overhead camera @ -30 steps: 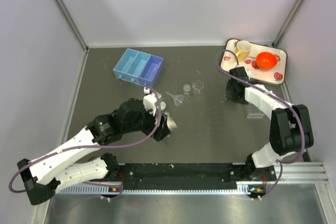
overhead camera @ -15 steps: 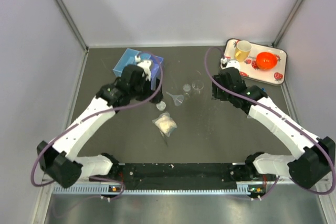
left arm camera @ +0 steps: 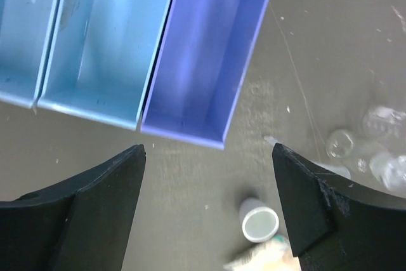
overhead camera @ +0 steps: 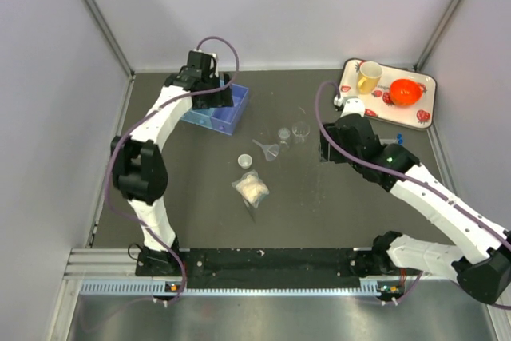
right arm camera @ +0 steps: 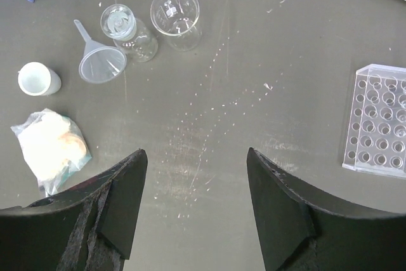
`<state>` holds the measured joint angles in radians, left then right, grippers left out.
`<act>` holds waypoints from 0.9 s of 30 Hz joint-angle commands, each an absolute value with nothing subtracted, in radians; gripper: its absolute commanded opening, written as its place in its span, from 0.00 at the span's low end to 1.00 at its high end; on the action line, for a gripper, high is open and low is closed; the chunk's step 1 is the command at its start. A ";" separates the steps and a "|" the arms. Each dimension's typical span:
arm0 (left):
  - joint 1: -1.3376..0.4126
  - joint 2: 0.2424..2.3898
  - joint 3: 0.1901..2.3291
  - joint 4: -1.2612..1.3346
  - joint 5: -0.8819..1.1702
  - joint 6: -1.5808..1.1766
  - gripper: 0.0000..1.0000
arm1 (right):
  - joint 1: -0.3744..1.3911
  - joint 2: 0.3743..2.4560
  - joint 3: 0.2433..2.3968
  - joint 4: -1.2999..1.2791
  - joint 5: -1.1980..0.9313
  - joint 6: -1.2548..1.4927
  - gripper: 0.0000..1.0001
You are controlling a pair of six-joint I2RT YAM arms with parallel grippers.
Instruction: Organize the chemistry lab equipment
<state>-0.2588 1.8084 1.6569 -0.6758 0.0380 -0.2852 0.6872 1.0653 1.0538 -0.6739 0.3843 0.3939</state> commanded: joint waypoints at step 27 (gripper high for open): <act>-0.173 2.191 1.846 -0.605 0.074 -0.265 0.60 | 0.712 1.062 0.965 -0.561 0.301 0.417 0.65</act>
